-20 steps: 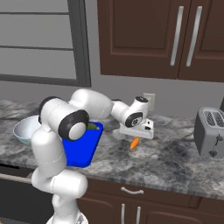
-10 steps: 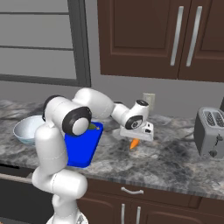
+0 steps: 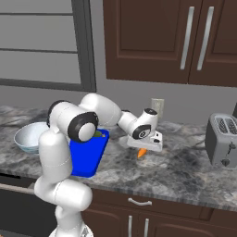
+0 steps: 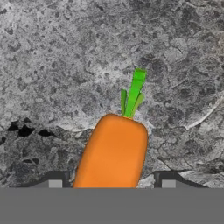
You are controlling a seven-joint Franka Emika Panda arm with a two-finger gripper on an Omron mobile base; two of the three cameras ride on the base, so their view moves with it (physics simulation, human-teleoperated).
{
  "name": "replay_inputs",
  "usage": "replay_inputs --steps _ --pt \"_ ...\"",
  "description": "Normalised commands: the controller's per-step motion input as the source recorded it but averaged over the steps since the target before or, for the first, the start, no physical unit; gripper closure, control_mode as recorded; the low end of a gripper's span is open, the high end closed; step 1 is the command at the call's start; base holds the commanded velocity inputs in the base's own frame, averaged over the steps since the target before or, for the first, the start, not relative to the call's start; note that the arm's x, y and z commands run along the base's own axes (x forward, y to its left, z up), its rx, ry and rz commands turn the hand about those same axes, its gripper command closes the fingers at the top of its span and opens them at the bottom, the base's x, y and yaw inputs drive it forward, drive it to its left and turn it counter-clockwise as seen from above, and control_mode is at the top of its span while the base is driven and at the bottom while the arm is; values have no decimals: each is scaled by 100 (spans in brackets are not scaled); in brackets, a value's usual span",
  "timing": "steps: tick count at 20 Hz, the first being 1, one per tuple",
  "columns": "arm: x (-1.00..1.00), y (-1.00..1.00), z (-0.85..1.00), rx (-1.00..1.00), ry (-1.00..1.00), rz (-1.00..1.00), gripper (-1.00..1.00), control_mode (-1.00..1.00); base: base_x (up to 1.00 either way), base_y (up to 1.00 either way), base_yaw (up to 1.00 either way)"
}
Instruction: Place the two vegetables and bowl onto the tray for setting up a vegetable dip station.
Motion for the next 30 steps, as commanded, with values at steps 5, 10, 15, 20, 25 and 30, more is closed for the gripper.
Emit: replay_inputs --steps 5,10,15,20,25,30 --pt "0 0 0 0 -1 0 100 -100 0 0 0" --pt "0 2 18 0 -1 -5 100 -100 0 0 0" --pt "-1 12 26 0 0 -13 100 -100 0 0 0" --pt "-8 27 14 0 0 -20 100 -100 0 0 0" --pt "-17 39 0 0 0 -25 100 -100 0 0 0" --pt "-1 45 6 0 0 -27 100 -100 0 0 0"
